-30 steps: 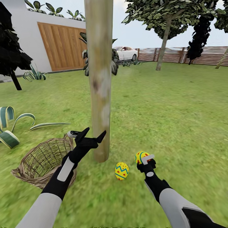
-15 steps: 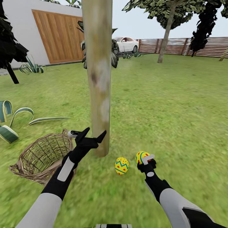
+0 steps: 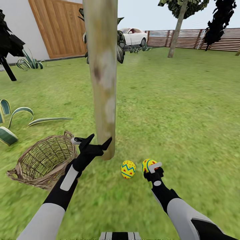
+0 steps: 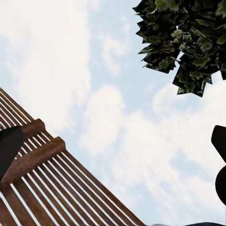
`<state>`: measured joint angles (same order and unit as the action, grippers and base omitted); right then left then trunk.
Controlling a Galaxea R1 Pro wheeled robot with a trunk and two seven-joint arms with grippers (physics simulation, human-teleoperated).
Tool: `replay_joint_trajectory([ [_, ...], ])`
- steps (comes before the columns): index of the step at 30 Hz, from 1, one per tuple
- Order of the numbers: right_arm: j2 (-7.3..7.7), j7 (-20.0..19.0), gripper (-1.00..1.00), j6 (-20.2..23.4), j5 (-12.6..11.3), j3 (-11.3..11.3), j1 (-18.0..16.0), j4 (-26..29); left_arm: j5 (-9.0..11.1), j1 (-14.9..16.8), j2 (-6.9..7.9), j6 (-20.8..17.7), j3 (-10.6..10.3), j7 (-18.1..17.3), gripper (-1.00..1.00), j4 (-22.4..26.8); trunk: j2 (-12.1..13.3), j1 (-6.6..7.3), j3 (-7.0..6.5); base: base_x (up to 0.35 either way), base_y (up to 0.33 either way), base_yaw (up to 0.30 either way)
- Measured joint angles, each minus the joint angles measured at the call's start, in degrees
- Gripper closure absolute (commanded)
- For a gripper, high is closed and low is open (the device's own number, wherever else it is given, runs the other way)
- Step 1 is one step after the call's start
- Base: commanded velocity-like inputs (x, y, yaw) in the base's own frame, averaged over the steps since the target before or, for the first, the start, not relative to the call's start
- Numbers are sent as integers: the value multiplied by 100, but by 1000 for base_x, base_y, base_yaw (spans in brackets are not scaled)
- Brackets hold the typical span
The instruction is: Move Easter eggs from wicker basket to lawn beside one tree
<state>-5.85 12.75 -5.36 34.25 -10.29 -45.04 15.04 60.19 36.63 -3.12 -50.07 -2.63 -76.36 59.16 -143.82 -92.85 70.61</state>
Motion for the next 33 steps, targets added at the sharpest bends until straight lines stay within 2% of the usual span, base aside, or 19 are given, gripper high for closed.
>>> replay_joint_trajectory([
  [5,9,0,100,0,-4,0,0,0,3,0,0,1,0,-6,-100,-10,-7,-13,111,0,0,0],
  [10,4,0,100,-1,-1,1,0,-5,9,0,-6,0,0,-9,-100,-20,-7,-12,112,57,-35,0],
  [22,0,-13,100,-10,-7,1,0,-9,11,0,-7,4,0,-13,-100,-5,-8,-10,112,290,-131,0],
  [33,-17,9,100,-27,0,8,-1,-10,12,-1,-6,8,0,-17,-100,-3,-7,-13,144,14,-4,121],
])
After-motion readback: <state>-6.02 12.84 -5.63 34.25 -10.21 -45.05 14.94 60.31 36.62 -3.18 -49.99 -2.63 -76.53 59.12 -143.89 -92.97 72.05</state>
